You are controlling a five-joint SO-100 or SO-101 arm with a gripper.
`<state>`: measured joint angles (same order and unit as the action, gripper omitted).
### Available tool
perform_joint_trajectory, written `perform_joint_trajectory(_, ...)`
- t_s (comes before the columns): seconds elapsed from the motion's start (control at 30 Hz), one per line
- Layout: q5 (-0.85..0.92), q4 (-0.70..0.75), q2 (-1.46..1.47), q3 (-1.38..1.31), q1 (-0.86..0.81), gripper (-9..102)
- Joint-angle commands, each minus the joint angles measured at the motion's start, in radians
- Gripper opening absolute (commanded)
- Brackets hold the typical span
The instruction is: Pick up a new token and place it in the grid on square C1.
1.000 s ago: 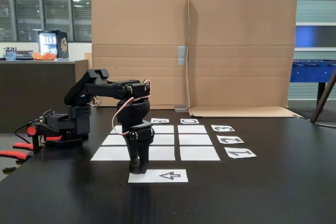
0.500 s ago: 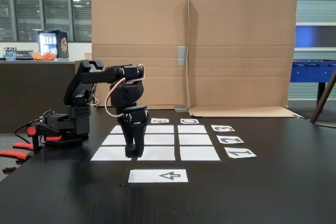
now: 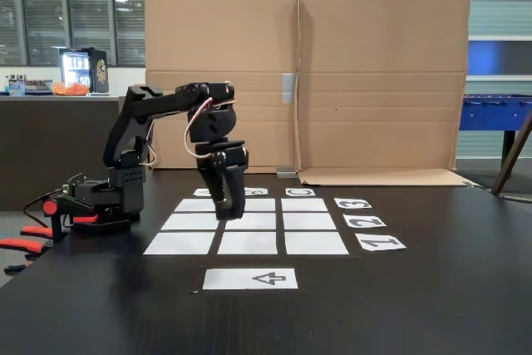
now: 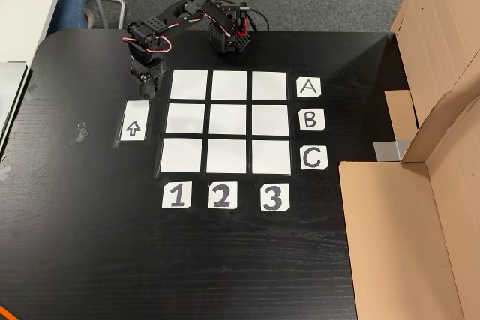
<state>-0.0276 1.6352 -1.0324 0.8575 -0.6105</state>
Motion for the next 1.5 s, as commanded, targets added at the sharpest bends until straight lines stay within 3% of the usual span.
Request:
perform_joint_trajectory(0.0, 0.017, 0.015, -0.071, 0.012, 0.038, -1)
perform_joint_trajectory(0.9, -0.051, -0.064, 0.08, -0.015, 0.259, -1)
perform_joint_trajectory(1.47, -0.081, -0.097, 0.242, -0.239, 0.293, -1)
